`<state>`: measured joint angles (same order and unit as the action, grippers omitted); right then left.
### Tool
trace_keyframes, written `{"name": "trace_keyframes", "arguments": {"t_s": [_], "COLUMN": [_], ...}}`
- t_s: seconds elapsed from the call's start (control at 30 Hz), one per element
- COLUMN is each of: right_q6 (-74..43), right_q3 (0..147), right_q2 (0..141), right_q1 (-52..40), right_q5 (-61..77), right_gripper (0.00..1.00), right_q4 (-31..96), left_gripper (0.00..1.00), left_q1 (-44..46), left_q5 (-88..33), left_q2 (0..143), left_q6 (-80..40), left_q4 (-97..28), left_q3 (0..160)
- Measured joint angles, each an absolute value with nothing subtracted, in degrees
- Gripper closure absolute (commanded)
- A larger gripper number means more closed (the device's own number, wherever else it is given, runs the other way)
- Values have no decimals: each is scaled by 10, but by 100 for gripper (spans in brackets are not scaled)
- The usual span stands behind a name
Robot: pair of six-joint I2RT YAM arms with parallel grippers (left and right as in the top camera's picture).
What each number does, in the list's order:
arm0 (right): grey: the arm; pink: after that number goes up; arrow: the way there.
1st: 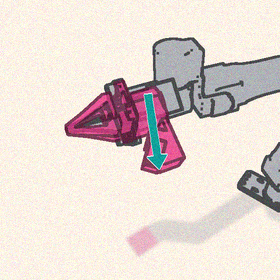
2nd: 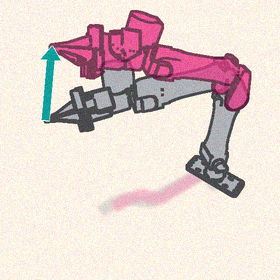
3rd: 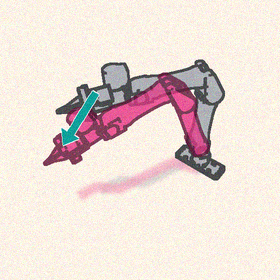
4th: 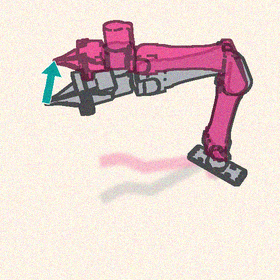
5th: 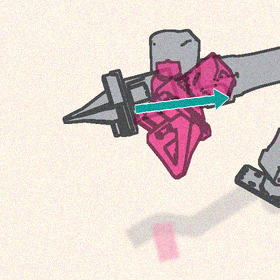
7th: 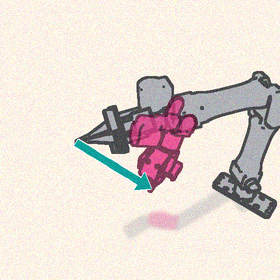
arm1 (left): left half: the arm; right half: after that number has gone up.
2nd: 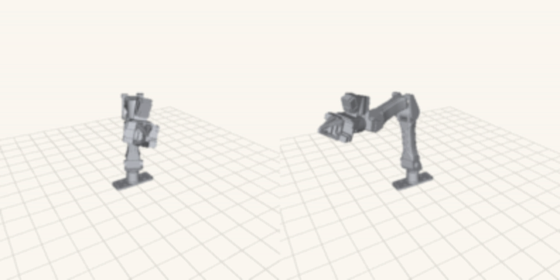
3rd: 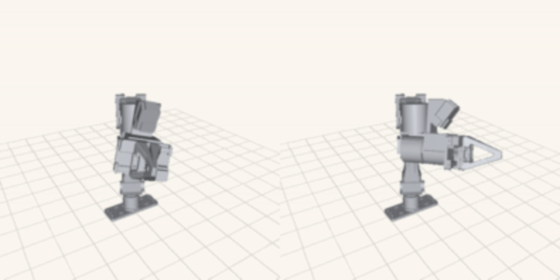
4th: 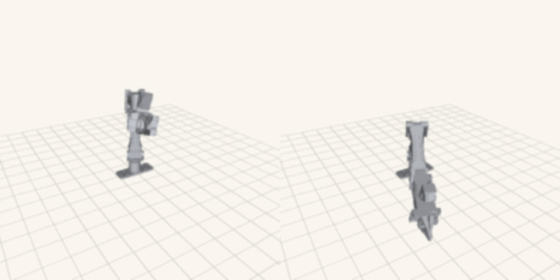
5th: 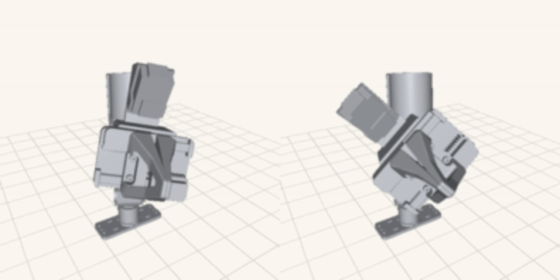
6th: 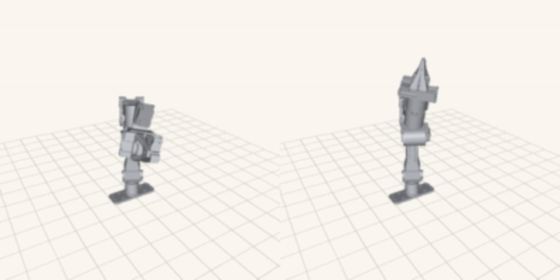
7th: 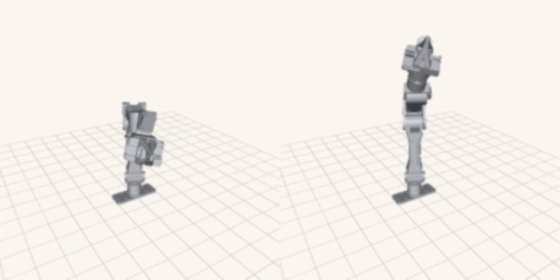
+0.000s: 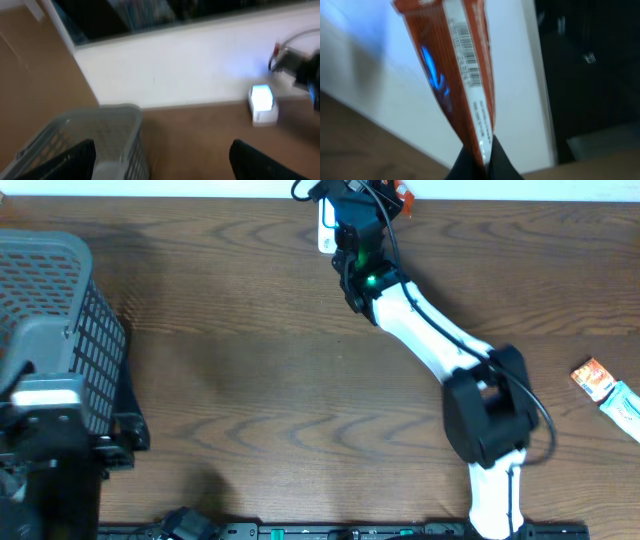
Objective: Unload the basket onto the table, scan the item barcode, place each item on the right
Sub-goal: 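Hold the candy bar barcode against the white scanner face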
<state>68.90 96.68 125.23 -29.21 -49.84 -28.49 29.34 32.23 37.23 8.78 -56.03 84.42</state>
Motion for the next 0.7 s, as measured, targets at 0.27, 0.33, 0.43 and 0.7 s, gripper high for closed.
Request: {"name": "trace_keyframes", "arguments": {"t_s": [0.27,0.33,0.43,0.7], "right_q6": [931,967,1002,1069], "right_q3": [964,964,964,964], "right_q2": [1375,1388,1404,1442], "right_q1": [-276,-276,-276,-276], "right_q5": [-476,-467,-443,-414], "right_gripper": [99,99,99,99], "right_q4": [-422,-433,-451,-459], "left_gripper": [14,14,14,14], "left_q1": [293,293,293,293], "left_q5": [320,320,320,321], "left_q2": [372,372,372,372], "left_q6": [88,88,88,88], "left_q4": [-767,-807,-858,-896], "left_q3": [843,843,843,843]}}
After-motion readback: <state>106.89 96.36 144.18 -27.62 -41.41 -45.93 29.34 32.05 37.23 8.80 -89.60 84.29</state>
